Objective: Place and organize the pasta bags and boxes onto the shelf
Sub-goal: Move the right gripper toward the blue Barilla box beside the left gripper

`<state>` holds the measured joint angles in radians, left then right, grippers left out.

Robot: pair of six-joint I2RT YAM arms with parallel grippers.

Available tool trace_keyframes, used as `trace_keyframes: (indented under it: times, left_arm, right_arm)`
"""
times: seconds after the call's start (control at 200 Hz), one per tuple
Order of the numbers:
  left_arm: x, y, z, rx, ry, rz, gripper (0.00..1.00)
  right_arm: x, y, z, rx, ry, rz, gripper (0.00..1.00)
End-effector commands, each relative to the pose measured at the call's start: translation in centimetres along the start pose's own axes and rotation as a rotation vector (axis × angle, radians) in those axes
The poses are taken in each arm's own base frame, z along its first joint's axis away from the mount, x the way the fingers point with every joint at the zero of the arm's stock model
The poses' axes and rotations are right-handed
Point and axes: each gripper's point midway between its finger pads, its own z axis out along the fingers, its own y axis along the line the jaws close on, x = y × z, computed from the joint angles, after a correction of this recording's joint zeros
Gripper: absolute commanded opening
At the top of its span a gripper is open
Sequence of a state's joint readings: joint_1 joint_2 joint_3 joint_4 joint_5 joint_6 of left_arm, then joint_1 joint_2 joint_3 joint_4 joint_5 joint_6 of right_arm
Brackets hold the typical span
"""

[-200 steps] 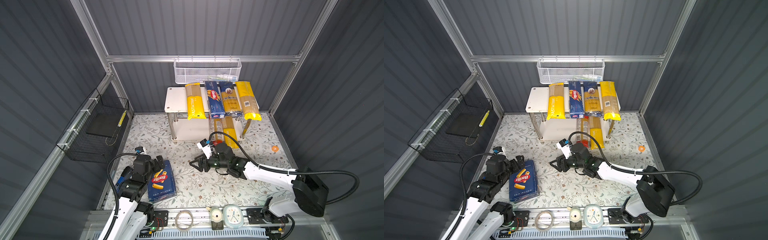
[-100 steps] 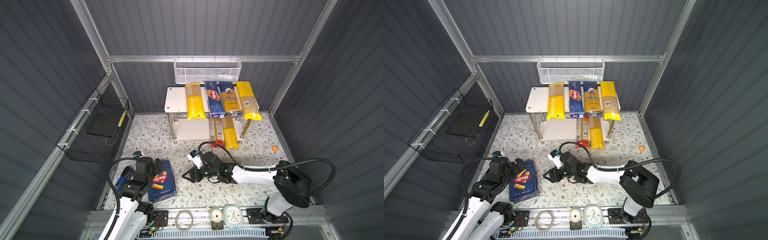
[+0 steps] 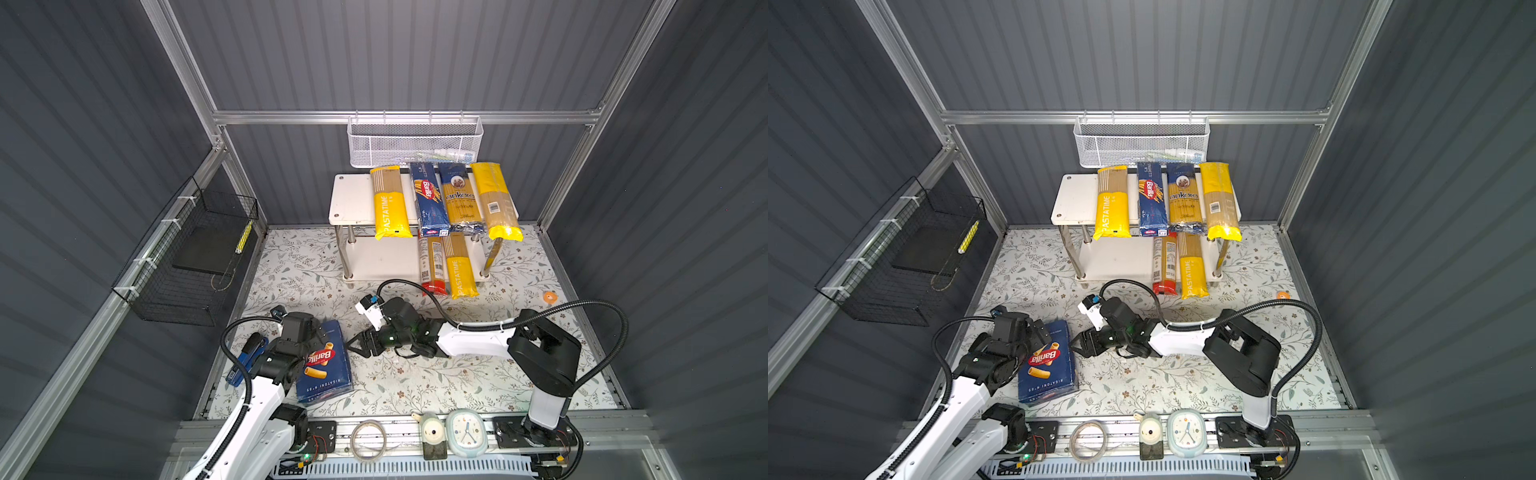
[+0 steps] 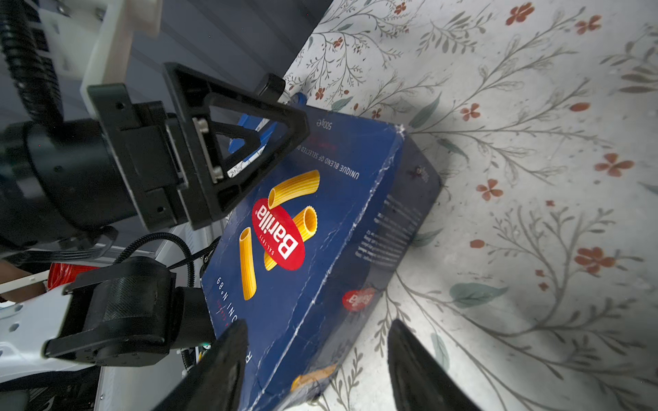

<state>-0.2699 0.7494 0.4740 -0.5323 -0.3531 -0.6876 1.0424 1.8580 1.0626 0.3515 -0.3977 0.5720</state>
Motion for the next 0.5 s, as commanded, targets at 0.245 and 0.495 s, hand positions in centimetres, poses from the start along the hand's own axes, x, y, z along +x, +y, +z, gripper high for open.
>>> trace_keyframes:
  times: [0.245,0.495]
  left_arm:
    - [0.8,-1.1,0.6,0.078,0.017,-0.015,1.0]
    - [1.9,-2.9,1.4,0.163,0.076,0.004,1.0]
  right_arm:
    - [0.0,0.3,2.6,-0.059,0.028,0.006,0.64]
    - [0.1,-0.2,3.1,-0.055,0.038,0.023,0.64]
